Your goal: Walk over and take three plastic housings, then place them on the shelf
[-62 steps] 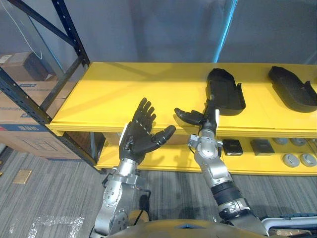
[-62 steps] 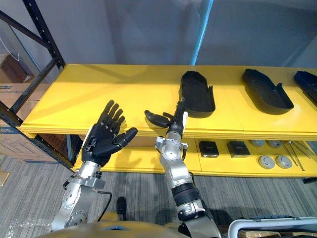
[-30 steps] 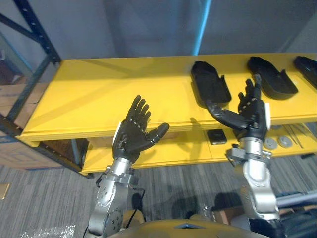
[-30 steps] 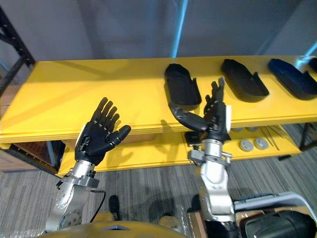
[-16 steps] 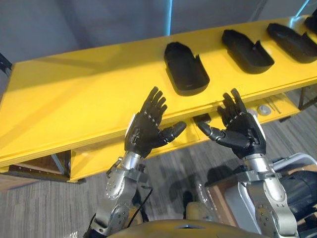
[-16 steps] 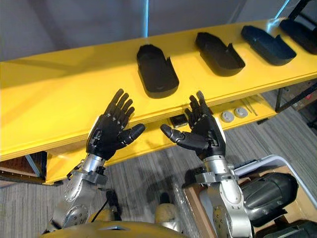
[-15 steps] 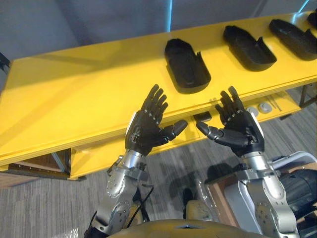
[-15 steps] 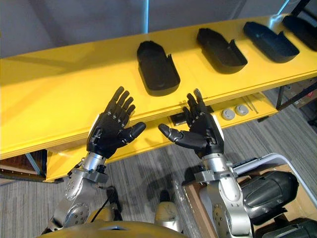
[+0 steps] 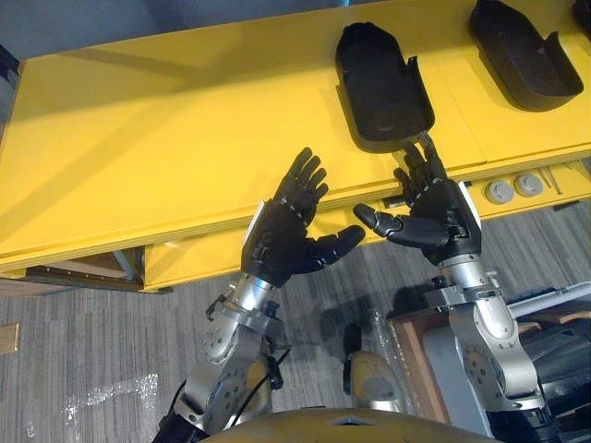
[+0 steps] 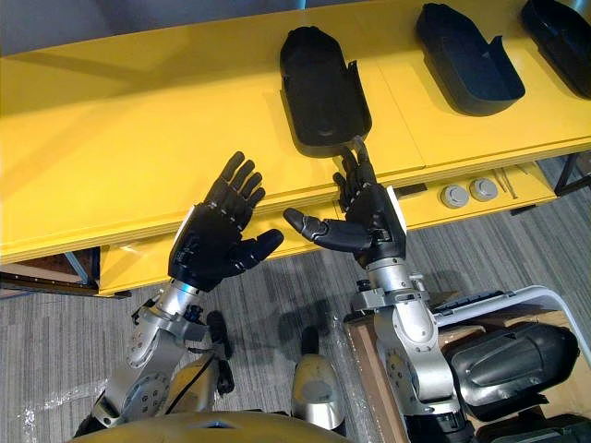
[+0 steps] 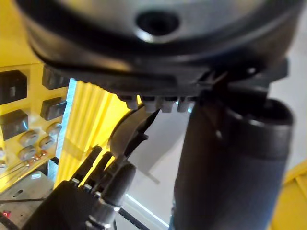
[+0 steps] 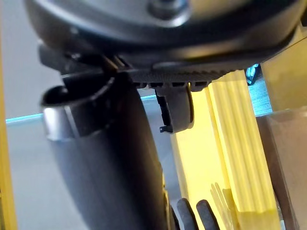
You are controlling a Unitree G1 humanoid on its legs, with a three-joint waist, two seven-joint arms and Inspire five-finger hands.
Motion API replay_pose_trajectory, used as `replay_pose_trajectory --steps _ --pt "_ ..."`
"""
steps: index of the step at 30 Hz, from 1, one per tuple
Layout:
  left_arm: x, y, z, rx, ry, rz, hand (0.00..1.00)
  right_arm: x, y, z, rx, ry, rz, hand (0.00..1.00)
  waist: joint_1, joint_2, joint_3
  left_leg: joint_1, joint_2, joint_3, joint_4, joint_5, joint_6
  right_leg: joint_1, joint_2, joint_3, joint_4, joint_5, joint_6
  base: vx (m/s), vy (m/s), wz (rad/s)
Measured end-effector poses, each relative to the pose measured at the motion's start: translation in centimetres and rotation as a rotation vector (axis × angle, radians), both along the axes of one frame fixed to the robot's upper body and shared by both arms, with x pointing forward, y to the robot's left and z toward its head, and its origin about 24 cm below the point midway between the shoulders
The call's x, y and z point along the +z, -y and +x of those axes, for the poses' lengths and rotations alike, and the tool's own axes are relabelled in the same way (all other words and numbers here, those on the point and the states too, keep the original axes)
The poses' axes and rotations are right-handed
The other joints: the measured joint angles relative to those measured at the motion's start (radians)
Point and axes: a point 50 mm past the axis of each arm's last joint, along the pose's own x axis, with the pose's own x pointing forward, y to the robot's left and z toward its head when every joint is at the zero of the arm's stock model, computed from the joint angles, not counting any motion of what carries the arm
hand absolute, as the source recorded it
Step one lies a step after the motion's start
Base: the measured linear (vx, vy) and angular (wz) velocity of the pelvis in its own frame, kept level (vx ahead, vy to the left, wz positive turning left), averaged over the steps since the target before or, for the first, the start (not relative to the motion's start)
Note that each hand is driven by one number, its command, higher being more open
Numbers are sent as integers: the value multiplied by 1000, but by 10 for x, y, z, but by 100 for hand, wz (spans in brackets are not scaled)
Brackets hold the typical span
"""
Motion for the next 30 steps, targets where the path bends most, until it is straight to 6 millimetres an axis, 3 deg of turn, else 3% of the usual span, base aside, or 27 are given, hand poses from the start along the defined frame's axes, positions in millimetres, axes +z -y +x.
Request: replay_pose_trajectory --steps 20,27,30 --pt "0 -3 0 -5 5 -8 100 20 6 45 -107 72 -8 100 3 29 51 -19 2 -43 0 26 -5 -13 0 -43 40 -13 -11 -14 0 5" --pt "1 -8 2 12 17 -5 100 30 4 59 -109 101 -5 100 4 61 67 -21 2 -57 0 34 -7 -14 0 -54 52 -14 -12 -19 -4 4" --pt "1 -8 2 6 21 -5 100 32 4 63 -110 102 -5 100 4 62 68 -21 2 -59 0 36 -6 -15 0 -55 54 -14 -12 0 0 0"
